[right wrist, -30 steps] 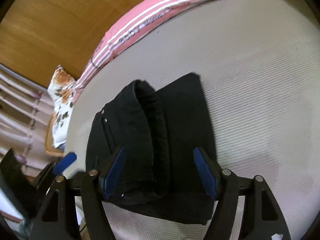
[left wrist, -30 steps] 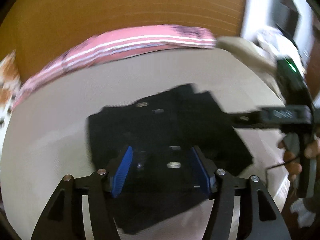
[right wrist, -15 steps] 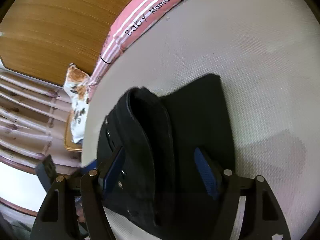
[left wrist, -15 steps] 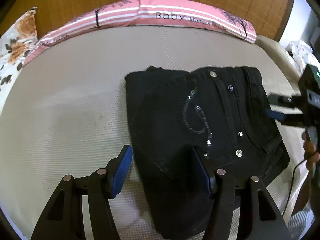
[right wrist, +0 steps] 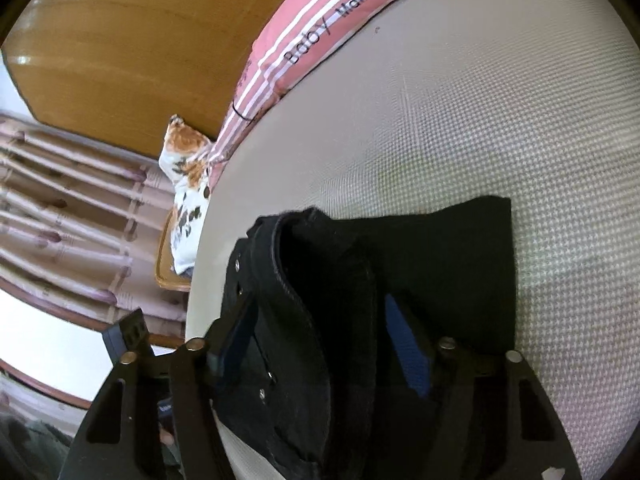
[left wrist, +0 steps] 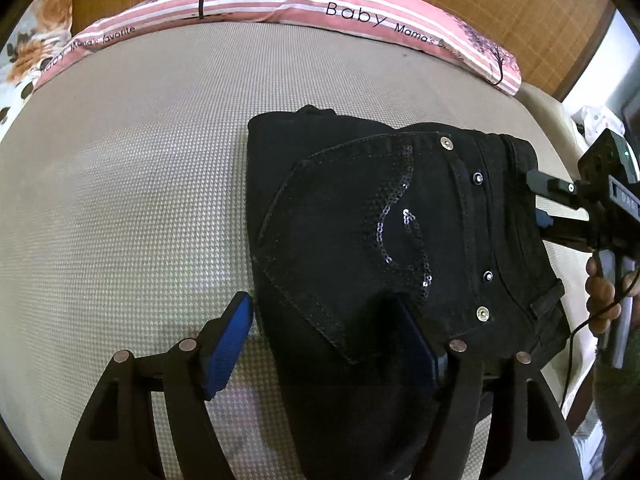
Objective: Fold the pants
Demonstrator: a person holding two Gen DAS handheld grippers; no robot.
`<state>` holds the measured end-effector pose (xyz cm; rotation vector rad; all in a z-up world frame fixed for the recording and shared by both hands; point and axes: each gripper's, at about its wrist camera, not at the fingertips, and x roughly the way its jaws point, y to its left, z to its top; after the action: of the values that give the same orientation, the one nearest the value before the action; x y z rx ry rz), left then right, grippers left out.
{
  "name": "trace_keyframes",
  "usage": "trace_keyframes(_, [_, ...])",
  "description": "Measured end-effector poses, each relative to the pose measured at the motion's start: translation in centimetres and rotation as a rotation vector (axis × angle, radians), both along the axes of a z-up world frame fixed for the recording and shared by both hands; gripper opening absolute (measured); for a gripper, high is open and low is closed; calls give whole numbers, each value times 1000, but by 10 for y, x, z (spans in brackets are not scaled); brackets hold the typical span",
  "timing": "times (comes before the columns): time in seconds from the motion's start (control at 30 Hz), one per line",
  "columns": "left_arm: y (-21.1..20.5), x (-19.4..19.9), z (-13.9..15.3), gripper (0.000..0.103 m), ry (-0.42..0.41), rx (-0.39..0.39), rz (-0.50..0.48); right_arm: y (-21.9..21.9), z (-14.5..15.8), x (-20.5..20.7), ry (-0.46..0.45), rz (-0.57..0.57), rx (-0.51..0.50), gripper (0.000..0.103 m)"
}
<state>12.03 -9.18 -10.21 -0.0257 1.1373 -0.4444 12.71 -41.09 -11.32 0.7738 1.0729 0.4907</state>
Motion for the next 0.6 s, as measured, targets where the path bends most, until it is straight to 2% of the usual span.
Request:
trace_keyframes(0.3, [1, 2, 0, 77, 1, 2, 2, 14, 0, -5, -29, 127, 101, 57])
trace_keyframes(0.37, [1, 2, 0, 78, 0, 1, 3, 15, -3, 0, -23, 103, 71, 52])
trace_keyframes(0.47, [2, 3, -1, 78, 0, 0, 7, 6, -16, 8, 8, 18, 101, 35])
trace_keyframes(0.57, [1, 4, 0, 78, 0, 2, 7, 6, -17, 8, 8, 0, 102, 34])
trace_keyframes(0.6, [1, 4, 0, 78, 0, 2, 7, 7, -16, 7, 8, -5, 98, 31])
